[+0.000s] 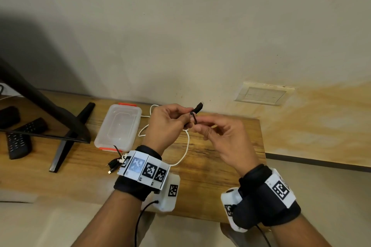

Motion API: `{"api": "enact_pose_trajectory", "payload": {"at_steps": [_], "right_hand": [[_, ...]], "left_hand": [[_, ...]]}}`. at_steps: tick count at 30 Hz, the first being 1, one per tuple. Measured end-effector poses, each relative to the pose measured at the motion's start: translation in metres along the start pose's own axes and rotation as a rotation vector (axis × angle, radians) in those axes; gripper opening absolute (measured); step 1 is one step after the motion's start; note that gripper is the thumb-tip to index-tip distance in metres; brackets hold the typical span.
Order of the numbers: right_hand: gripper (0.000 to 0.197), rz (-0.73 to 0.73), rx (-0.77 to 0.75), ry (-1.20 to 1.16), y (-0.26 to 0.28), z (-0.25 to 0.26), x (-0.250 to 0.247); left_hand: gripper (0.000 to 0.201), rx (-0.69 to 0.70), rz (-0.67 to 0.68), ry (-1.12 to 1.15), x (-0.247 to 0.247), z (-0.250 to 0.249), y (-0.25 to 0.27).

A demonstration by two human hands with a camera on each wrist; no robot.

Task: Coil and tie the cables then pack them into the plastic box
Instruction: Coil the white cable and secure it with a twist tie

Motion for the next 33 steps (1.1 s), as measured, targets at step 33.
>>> {"api": "enact_pose_trajectory", "payload": {"at_steps": [33], "right_hand": [[0.014,-0.137,0.165,0.017,0.003,-0.008,-0.001]], "left_hand": [[0.008,0.010,-0.021,0.017,-0.004,0.000,-0.001]]}}
Point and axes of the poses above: each hand's wrist, its own y-axis away from the middle knuckle, its own x-axis out of the palm, z = x × y, the point moved 7 cm from there along -y, towards the middle knuckle, and after that the axes turned 4 degrees about y, right-handed, at the moved point
